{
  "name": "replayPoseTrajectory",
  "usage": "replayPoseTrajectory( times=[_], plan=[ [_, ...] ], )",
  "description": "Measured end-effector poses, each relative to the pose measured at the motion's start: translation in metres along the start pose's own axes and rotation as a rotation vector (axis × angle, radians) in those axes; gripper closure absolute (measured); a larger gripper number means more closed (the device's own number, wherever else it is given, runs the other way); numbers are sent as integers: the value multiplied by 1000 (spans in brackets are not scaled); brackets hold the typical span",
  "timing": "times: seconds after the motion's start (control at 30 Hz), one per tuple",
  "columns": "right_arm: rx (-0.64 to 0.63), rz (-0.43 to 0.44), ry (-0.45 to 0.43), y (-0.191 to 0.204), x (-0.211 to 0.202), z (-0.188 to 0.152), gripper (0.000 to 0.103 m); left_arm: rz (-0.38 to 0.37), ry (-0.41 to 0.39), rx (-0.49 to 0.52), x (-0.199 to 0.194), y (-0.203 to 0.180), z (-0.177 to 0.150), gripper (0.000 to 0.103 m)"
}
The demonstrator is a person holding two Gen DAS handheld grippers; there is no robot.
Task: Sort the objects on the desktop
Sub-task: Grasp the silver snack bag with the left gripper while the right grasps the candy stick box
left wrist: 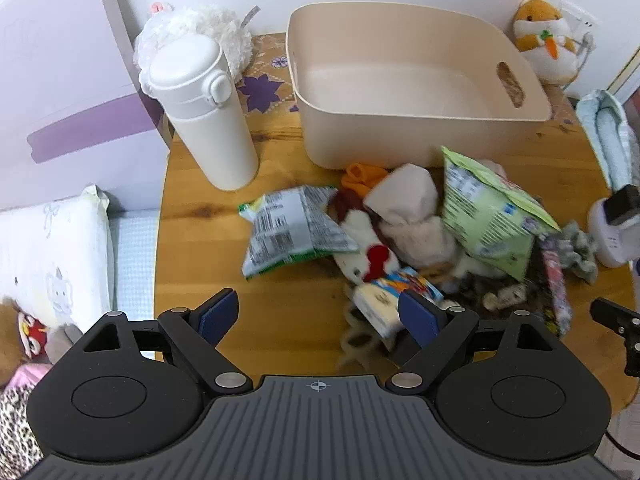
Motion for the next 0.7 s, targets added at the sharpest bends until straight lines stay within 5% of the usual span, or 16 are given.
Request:
replayPoseTrajectory(
  times=[0.27, 0.7],
  plan=[
    [-14, -11, 24, -3, 36, 1, 10, 140, -15, -66, 31, 36, 32, 14],
    [-38, 18, 59, 7, 73, 13, 27, 185, 13, -196, 90, 74, 48, 14]
  ],
)
Point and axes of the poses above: each gripper's, at about its wrist camera, not at the fingertips, and x roughly the way its jaws point, y to its left, z to its top, the point moved 9 cm from there along x, roughly the way its jaws point, and after that the axes turned 12 degrees about -z, right-handed, at the moved point
